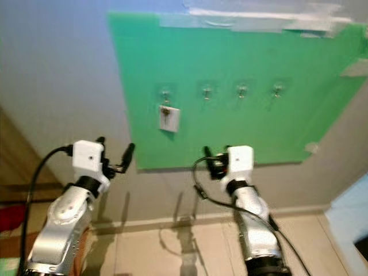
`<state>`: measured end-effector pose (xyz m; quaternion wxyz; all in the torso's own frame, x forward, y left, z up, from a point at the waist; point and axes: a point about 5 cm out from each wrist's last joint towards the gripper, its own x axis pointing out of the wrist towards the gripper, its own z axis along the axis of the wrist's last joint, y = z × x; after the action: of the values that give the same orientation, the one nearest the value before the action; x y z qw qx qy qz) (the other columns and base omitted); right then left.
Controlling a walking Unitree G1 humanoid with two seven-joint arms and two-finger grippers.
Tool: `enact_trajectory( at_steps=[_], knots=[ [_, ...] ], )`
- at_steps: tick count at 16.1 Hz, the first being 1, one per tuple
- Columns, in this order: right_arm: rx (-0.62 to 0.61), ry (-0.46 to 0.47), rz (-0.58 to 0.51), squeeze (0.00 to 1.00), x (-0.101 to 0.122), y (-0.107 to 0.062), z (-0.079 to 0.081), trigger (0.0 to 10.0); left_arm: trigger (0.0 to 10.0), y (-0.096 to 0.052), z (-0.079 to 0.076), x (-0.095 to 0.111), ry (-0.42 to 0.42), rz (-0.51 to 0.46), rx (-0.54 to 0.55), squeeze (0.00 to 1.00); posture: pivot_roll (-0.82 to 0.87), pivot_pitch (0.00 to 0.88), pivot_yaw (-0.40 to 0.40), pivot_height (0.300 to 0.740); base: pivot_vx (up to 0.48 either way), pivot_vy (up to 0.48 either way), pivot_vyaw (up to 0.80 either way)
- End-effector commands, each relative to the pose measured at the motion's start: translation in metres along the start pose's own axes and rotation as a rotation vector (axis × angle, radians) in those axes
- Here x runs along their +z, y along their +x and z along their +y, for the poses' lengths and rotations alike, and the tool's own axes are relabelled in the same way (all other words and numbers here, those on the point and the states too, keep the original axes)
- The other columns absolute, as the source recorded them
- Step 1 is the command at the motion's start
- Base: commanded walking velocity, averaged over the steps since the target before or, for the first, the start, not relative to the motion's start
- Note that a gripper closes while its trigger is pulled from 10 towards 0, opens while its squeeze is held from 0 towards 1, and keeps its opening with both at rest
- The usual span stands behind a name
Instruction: Hang keys on a hook
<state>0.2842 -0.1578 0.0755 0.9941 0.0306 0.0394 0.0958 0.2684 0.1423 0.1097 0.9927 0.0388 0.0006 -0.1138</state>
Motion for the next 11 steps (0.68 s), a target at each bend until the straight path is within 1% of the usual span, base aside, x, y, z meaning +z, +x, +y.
enact_trajectory(
  at_steps=[1,3,5,7,11],
  knots=[
    [-0.006,0.02,0.015,0.0,-0.0006,0.0028,0.002,10.0,10.0,0.0012,0.0028,-0.0015,0.015,0.018,0.0,0.0,-0.01,0.0,0.011,0.736,0.0,0.48,0.0],
    [-0.004,0.017,0.032,0.0,-0.0028,0.0021,0.0003,10.0,10.0,0.0017,0.0024,-0.001,0.011,0.009,-0.001,0.0,-0.01,0.0,0.011,0.736,0.0,0.414,0.0],
    [0.02,0.01,0.039,0.0,-0.0034,0.0016,0.0027,10.0,10.0,0.0032,0.0025,-0.0002,0.027,0.008,-0.008,0.0,-0.01,0.0,0.008,0.736,0.0,0.0,0.8],
    [0.018,0.015,0.045,0.0,-0.0046,0.0031,0.0026,10.0,10.0,0.0036,0.0062,-0.0001,0.057,0.012,0.004,0.0,0.0,0.0,0.003,0.736,0.0,0.0,0.78],
    [0.029,0.012,0.049,0.0,-0.0047,0.0049,0.0035,10.0,10.0,0.0029,0.0039,0.0,0.08,0.007,-0.017,0.0,0.01,0.0,-0.004,0.736,0.0,0.0,0.78]
  ],
)
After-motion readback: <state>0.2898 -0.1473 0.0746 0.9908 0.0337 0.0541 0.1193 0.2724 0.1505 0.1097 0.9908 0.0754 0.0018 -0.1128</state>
